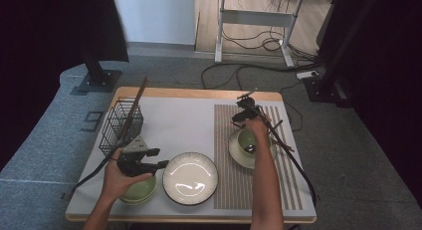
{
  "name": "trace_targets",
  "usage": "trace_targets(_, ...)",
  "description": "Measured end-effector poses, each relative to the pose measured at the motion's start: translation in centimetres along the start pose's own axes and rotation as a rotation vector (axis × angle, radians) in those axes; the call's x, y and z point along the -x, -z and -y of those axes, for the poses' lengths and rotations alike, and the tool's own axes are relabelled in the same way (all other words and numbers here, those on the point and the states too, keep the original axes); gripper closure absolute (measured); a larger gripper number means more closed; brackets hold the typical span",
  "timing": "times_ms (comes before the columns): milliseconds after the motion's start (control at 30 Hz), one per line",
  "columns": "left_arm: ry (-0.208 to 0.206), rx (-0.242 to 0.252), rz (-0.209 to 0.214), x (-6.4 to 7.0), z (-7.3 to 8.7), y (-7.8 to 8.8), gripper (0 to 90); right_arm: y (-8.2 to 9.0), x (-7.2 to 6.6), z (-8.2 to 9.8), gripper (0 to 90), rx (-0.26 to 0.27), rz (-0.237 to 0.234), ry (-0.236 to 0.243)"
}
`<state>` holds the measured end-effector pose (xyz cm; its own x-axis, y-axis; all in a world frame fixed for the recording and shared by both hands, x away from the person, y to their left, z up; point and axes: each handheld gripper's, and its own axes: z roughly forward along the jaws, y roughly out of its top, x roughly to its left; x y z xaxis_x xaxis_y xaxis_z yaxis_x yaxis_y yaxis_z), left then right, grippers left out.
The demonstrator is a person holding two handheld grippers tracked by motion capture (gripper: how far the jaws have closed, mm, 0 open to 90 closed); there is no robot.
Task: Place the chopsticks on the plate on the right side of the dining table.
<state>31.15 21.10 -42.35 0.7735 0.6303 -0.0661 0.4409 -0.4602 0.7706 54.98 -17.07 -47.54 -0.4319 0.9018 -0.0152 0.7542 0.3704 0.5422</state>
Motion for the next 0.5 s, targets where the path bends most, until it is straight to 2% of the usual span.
trace_targets(367, -0.001, -0.003, -0.001, 0.0, 0.0, -0.05, 42.8, 0.15, -0.32, 0.08, 35.8, -0.003, -0.014, 0.038)
trace_targets(500, 0.0, -0.001, 0.0, -0.01, -0.01, -0.01, 42.8, 0.18, -0.5, 0.13, 35.8, -0.007, -0.016, 0.068)
